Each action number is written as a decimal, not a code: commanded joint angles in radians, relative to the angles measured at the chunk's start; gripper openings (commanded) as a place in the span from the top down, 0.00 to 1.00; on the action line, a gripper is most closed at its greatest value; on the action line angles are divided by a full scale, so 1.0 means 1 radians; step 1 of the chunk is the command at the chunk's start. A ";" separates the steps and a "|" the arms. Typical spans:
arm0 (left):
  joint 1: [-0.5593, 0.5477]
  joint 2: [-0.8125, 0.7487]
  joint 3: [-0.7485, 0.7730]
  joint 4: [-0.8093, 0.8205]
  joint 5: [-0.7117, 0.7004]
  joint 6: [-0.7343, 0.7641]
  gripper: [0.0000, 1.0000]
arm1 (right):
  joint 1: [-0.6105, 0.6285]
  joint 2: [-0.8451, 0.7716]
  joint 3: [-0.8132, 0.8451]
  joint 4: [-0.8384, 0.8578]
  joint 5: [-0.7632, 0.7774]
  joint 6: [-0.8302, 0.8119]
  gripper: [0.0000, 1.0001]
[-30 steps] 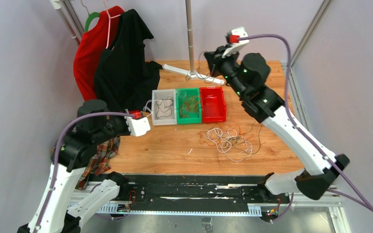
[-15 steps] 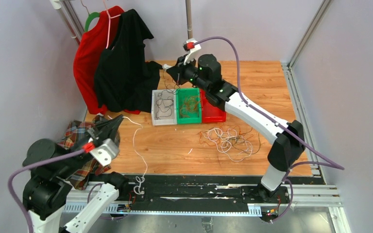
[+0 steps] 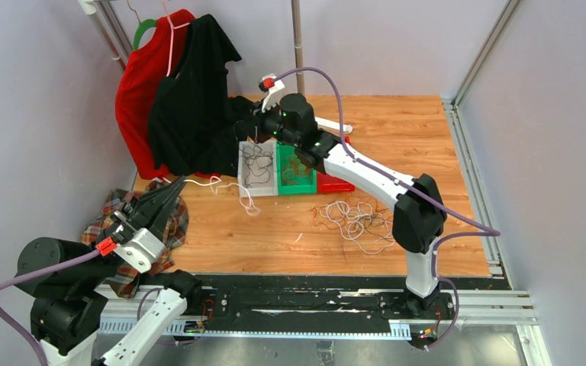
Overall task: Untangle the cables
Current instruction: Place the cable in the bin.
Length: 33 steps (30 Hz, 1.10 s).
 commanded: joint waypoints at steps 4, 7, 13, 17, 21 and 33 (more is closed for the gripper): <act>0.003 -0.011 -0.014 0.046 0.023 -0.021 0.99 | 0.011 0.136 0.071 -0.018 0.051 -0.005 0.99; 0.003 -0.015 -0.015 0.042 0.025 -0.014 0.99 | 0.011 0.170 0.072 -0.055 0.117 -0.052 0.99; 0.003 -0.021 -0.017 0.034 0.031 -0.007 0.99 | -0.010 0.183 0.016 -0.061 0.216 -0.098 0.99; 0.002 -0.021 -0.015 0.030 0.036 -0.006 0.99 | -0.006 0.234 0.068 -0.109 0.283 -0.183 0.99; 0.003 -0.018 -0.006 0.026 0.039 -0.003 0.99 | 0.017 0.328 0.178 -0.197 0.362 -0.290 0.99; 0.002 -0.015 -0.016 0.020 0.047 0.004 0.99 | 0.059 0.528 0.338 -0.308 0.425 -0.390 1.00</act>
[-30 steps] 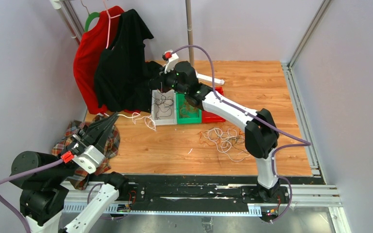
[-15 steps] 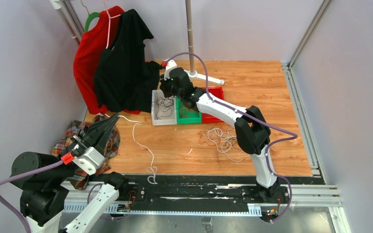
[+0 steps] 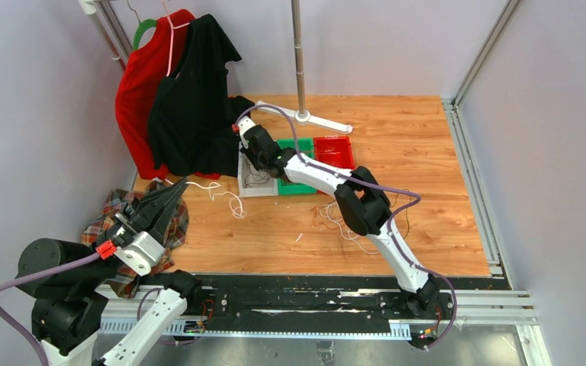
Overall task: Untangle the cables
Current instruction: Place the cable in the bin.
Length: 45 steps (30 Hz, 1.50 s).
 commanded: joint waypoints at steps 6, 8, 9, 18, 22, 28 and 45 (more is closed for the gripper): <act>0.002 -0.001 -0.001 0.009 0.036 0.009 0.99 | 0.034 0.073 0.117 -0.094 0.027 -0.079 0.99; 0.002 0.001 0.002 0.009 0.039 0.008 0.99 | 0.033 0.064 0.130 -0.115 0.031 -0.071 0.90; 0.002 0.001 0.003 0.009 0.041 0.010 0.99 | 0.034 0.052 0.133 -0.125 0.030 -0.071 0.83; 0.003 0.016 0.029 -0.001 0.062 0.014 0.99 | 0.022 -0.115 0.028 -0.114 0.034 -0.076 0.59; 0.002 0.018 0.033 -0.011 0.071 0.014 0.99 | 0.014 -0.163 -0.020 -0.101 0.031 -0.090 0.56; 0.003 0.019 0.045 -0.020 0.079 0.017 0.99 | 0.012 -0.219 -0.055 -0.127 0.009 -0.117 0.49; 0.002 0.258 -0.015 0.195 0.223 -0.169 1.00 | -0.151 -0.948 -0.718 0.145 0.004 0.071 0.30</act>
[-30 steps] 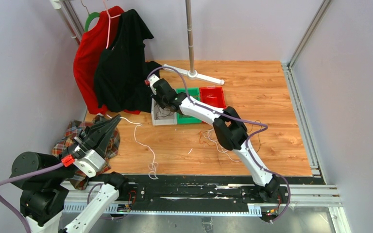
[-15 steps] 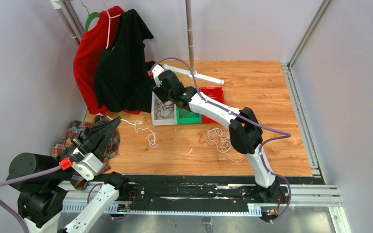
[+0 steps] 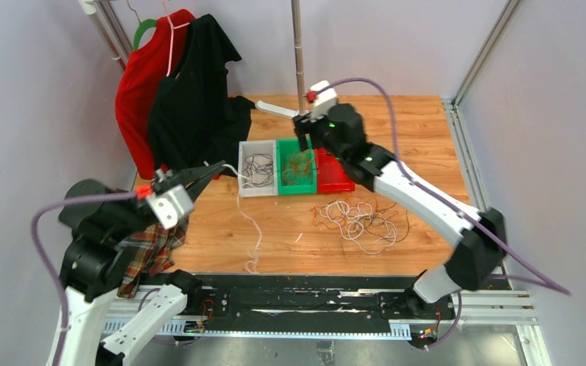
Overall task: Untangle the cables
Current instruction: Place the cable in the bin.
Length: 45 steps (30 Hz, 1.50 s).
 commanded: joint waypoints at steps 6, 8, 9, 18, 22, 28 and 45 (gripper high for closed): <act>-0.024 0.304 0.050 0.268 0.103 -0.217 0.99 | -0.153 -0.400 -0.368 0.168 0.097 0.124 0.31; -0.065 0.376 0.083 0.292 0.068 -0.224 1.00 | -0.170 -0.449 -0.420 0.180 0.125 0.130 0.32; -0.086 0.412 0.100 0.299 0.058 -0.223 0.99 | -0.179 -0.467 -0.439 0.183 0.144 0.129 0.32; -0.174 0.692 0.336 0.338 0.015 -0.280 0.99 | -0.203 -0.532 -0.521 0.184 0.252 0.145 0.35; -0.175 0.784 0.426 0.316 0.018 -0.286 1.00 | -0.208 -0.525 -0.530 0.188 0.243 0.169 0.36; -0.178 0.858 0.484 0.332 0.009 -0.301 1.00 | -0.213 -0.521 -0.543 0.189 0.235 0.172 0.38; -0.238 1.024 0.555 0.348 -0.060 -0.292 1.00 | -0.257 -0.570 -0.590 0.189 0.230 0.206 0.42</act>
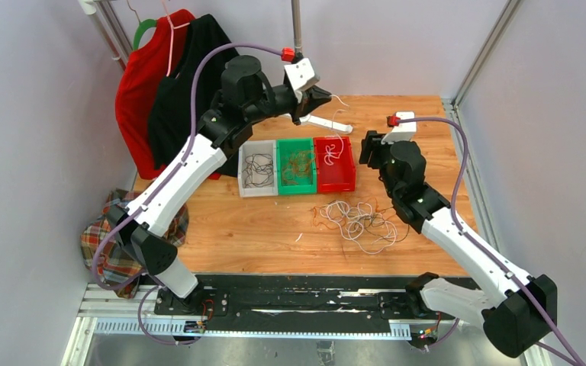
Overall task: Untangle the cables
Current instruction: Place the cable in the bin.
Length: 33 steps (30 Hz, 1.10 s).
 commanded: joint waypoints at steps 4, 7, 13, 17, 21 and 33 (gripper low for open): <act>-0.024 0.052 0.031 0.008 -0.060 0.073 1.00 | -0.025 -0.025 -0.024 0.029 0.014 0.027 0.43; -0.027 0.084 0.025 -0.029 -0.116 0.141 1.00 | -0.031 -0.039 -0.037 0.026 0.019 0.022 0.43; -0.045 0.166 0.014 -0.059 -0.253 0.263 1.00 | -0.050 -0.105 -0.083 0.009 0.049 0.017 0.44; -0.067 0.230 0.031 -0.057 -0.358 0.309 1.00 | -0.072 -0.157 -0.115 0.001 0.051 0.025 0.45; -0.087 0.275 0.045 -0.070 -0.417 0.373 1.00 | -0.092 -0.177 -0.123 -0.014 0.051 0.029 0.46; -0.160 0.436 0.110 -0.310 -0.403 0.384 1.00 | -0.165 -0.221 -0.113 -0.082 0.113 0.072 0.50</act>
